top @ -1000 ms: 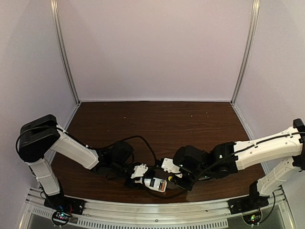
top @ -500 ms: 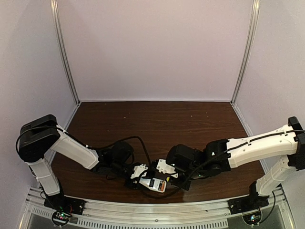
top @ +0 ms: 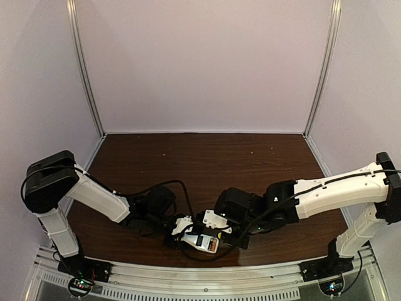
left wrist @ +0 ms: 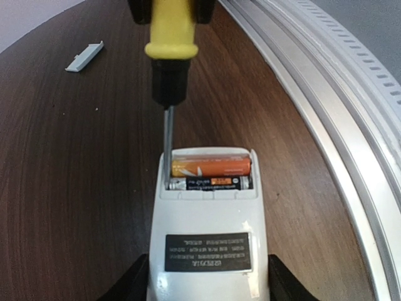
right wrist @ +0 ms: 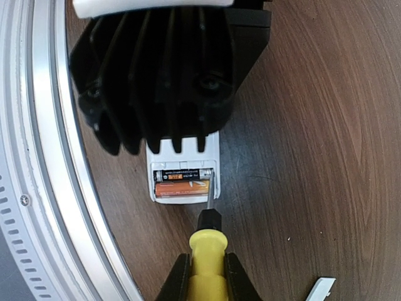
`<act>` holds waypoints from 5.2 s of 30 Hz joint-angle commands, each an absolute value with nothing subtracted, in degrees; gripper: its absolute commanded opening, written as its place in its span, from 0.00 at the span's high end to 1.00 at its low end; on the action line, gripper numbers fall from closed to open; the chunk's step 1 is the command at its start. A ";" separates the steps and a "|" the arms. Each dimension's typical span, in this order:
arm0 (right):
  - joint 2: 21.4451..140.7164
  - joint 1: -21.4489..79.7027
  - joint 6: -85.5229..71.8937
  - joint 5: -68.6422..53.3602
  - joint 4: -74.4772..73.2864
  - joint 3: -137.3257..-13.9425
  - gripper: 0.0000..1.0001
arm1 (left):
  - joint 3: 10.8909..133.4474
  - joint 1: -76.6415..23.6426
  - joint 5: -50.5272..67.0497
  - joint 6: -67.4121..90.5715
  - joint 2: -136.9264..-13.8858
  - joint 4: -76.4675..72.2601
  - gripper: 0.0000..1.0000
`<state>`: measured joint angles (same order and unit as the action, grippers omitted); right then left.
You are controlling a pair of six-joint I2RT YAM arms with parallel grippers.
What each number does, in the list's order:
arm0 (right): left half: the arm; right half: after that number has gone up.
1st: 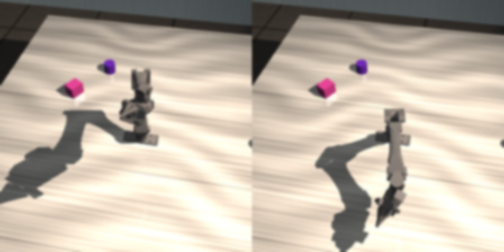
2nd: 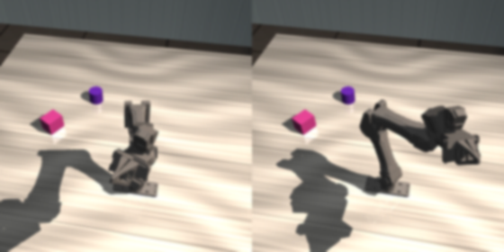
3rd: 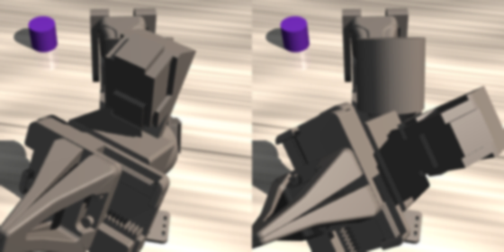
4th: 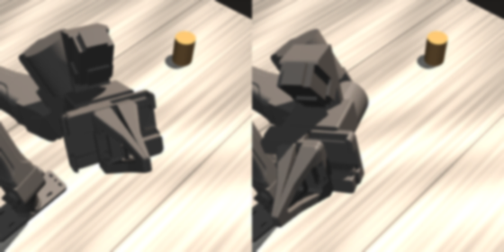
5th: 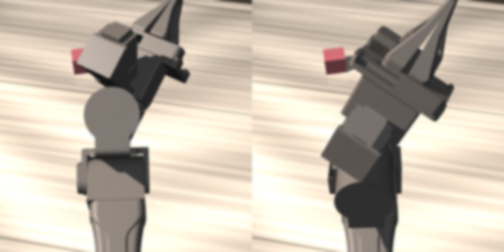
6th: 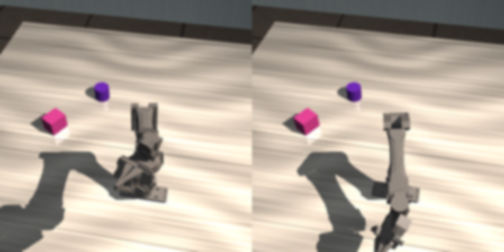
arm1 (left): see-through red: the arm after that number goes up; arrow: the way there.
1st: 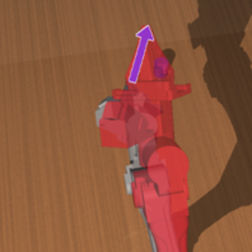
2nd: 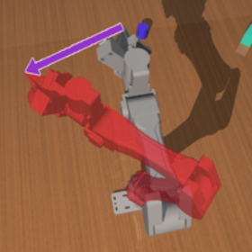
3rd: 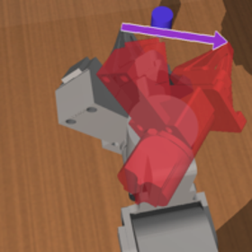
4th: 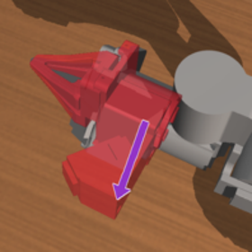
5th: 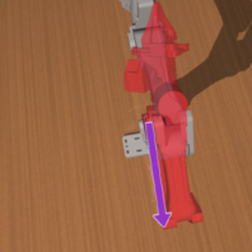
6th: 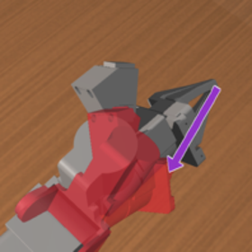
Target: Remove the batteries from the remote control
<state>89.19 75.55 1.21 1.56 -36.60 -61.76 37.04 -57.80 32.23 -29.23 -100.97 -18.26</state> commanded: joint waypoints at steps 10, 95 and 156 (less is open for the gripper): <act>92.12 76.21 1.78 -4.33 -38.86 -62.14 1.00 | 34.96 -58.52 27.60 -30.03 -97.68 -27.40 1.00; 103.53 62.35 4.13 -8.01 -48.67 -84.36 1.00 | 25.22 -59.50 15.29 -29.62 -89.34 -40.21 1.00; 111.65 61.81 1.45 -17.42 -56.99 -93.93 1.00 | 24.26 -59.48 11.15 -28.20 -89.03 -42.94 1.00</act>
<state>111.26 59.77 2.68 -16.40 -57.21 -96.90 23.64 -58.81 10.28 -27.90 -91.37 -33.21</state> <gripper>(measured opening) 0.156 0.565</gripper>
